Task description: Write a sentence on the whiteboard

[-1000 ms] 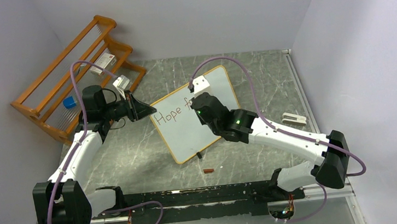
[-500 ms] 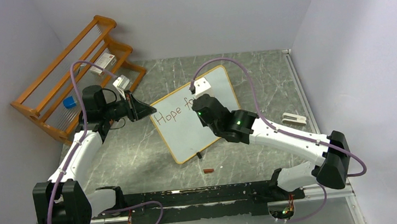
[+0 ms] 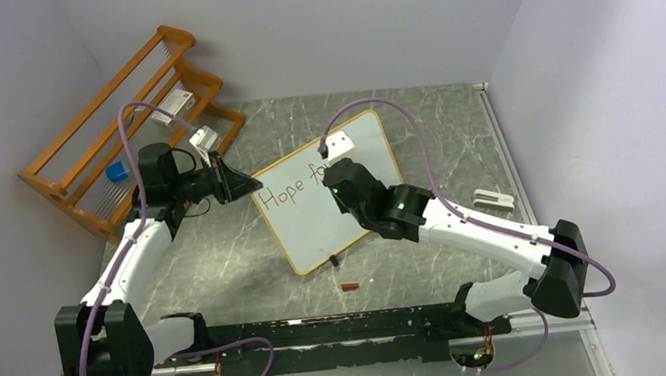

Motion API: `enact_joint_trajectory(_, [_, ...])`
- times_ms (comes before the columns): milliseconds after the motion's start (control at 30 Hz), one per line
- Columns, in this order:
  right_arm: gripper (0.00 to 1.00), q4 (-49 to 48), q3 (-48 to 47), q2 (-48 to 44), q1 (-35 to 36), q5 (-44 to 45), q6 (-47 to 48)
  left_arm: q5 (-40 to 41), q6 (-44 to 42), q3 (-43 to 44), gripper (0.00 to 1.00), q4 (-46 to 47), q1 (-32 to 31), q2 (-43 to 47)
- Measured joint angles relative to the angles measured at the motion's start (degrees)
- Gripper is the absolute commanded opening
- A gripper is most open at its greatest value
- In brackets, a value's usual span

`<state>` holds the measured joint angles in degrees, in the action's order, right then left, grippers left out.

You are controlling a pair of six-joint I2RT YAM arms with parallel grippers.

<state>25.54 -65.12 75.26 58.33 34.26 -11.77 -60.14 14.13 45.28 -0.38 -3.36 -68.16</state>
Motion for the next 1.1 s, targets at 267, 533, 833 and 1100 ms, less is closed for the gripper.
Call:
enact_joint_trajectory(267, [0.00,-0.15,0.00,-0.02,-0.04,0.07,0.09,0.00,0.00,0.00,0.05,-0.02,0.00,0.00])
enact_joint_trajectory(533, [0.00,-0.44,0.00,-0.02,-0.04,0.13,0.68,0.00,0.00,0.02,0.05,0.00,0.00,-0.04])
enact_joint_trajectory(833, [0.00,-1.44,-0.15,0.07,-0.04,0.22,1.73,-0.02,0.00,0.09,0.05,0.00,0.00,-0.17])
enact_joint_trajectory(1100, [0.00,-2.19,-0.46,0.39,-0.04,0.59,2.32,0.00,-0.02,0.11,0.05,0.00,0.00,-0.22])
